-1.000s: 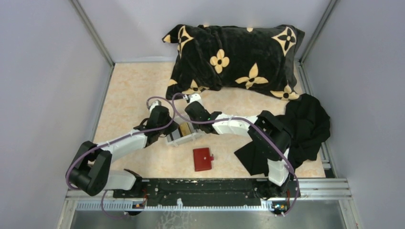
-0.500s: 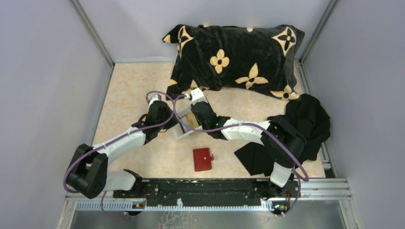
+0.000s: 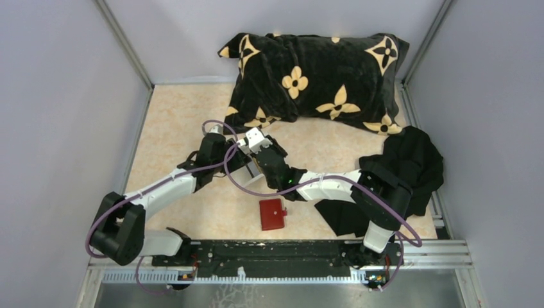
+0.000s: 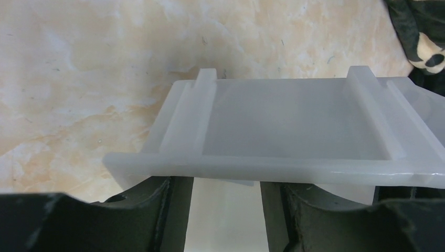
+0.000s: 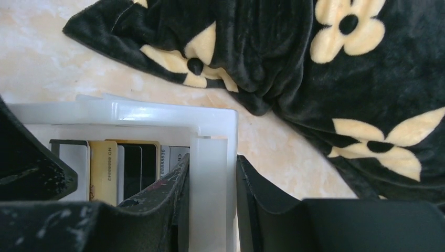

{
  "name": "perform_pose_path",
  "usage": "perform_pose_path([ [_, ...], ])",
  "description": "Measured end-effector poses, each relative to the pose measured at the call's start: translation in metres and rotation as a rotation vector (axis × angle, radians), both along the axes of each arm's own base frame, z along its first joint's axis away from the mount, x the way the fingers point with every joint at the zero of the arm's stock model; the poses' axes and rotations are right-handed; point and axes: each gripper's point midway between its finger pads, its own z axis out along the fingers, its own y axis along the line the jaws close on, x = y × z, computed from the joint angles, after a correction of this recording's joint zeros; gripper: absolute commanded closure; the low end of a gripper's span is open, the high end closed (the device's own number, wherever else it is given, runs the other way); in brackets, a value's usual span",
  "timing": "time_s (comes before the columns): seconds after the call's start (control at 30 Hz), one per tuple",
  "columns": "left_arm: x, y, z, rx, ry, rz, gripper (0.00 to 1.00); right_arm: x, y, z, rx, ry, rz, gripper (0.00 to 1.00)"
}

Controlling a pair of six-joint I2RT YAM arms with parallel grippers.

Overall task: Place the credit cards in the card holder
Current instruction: Pick up the credit card from the storage box.

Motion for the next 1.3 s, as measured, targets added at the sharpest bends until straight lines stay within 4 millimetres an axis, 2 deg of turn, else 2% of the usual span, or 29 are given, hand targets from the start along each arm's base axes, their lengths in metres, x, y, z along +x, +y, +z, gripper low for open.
perform_pose_path([
  [0.4, -0.006, -0.010, -0.013, -0.012, 0.056, -0.046, 0.39, -0.007, 0.004, 0.001, -0.033, -0.012, 0.010, 1.00],
  [0.77, -0.006, -0.022, -0.025, 0.013, 0.092, -0.072, 0.44, -0.010, -0.003, -0.001, -0.050, -0.014, -0.007, 1.00],
  [1.17, -0.005, -0.028, -0.023, 0.013, 0.088, -0.082, 0.33, -0.013, -0.008, 0.000, -0.042, -0.016, -0.015, 1.00],
  [1.2, -0.005, -0.029, -0.023, 0.012, 0.087, -0.083, 0.22, -0.013, -0.008, 0.000, -0.040, -0.016, -0.015, 1.00],
  [1.3, -0.004, -0.033, -0.018, 0.002, 0.076, -0.091, 0.20, -0.013, -0.008, 0.000, -0.032, -0.014, -0.015, 1.00],
])
